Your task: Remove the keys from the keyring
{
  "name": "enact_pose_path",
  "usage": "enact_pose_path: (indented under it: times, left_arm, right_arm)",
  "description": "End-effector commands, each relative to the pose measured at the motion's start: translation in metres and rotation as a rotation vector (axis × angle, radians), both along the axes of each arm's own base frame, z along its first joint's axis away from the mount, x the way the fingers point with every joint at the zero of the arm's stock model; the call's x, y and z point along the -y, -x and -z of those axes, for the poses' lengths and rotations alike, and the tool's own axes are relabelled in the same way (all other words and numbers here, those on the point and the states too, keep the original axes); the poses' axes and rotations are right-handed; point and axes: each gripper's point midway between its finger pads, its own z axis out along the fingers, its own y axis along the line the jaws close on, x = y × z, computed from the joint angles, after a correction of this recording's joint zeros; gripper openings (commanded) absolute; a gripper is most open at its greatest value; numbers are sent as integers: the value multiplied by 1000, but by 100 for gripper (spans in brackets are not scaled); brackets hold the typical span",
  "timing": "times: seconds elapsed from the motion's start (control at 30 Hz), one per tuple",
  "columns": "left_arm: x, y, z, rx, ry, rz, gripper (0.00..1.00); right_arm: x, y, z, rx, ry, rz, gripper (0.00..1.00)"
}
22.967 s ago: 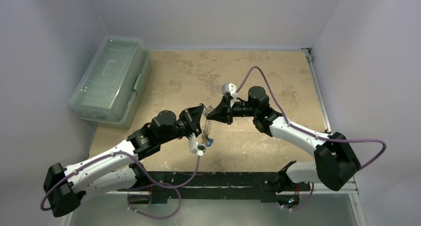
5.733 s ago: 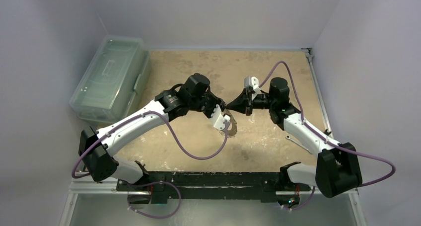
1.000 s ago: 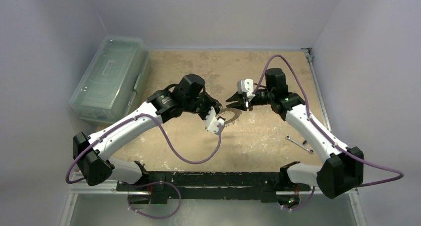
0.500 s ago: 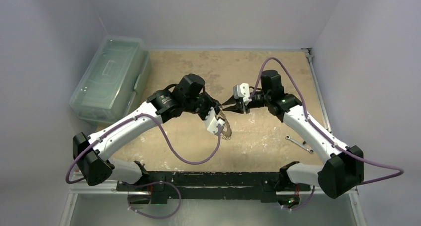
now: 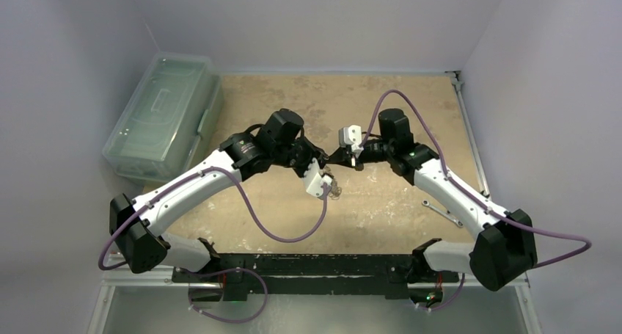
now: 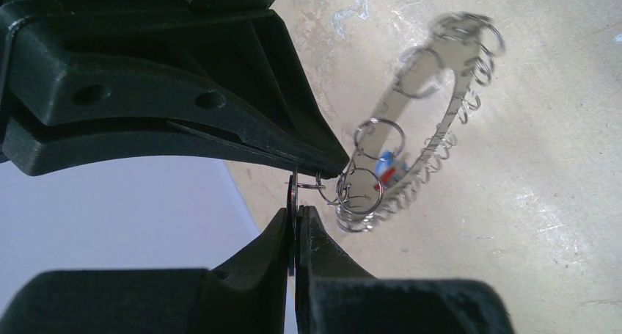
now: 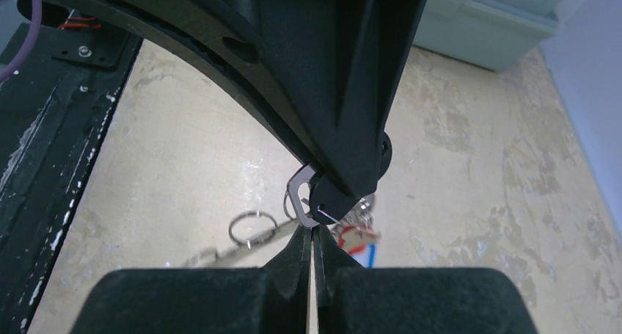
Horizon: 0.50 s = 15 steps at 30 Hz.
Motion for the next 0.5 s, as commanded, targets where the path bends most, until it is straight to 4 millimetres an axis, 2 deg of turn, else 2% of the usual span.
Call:
enact_pose_path:
  times: [0.0, 0.1, 0.33, 0.4, 0.47]
  left_arm:
    - [8, -5, -23, 33, 85, -6, 0]
    - [1, -10, -23, 4, 94, -64, 0]
    - [-32, -37, -14, -78, 135, -235, 0]
    - [-39, -38, -8, -115, 139, -269, 0]
    - [-43, -31, 9, -159, 111, -272, 0]
  right_arm:
    - [-3, -6, -3, -13, -33, 41, 0]
    - [-3, -9, -2, -30, -51, 76, 0]
    - [1, -17, -12, -52, -125, 133, 0]
    - [2, -20, -18, -61, -156, 148, 0]
    - [2, -24, -25, -65, -203, 159, 0]
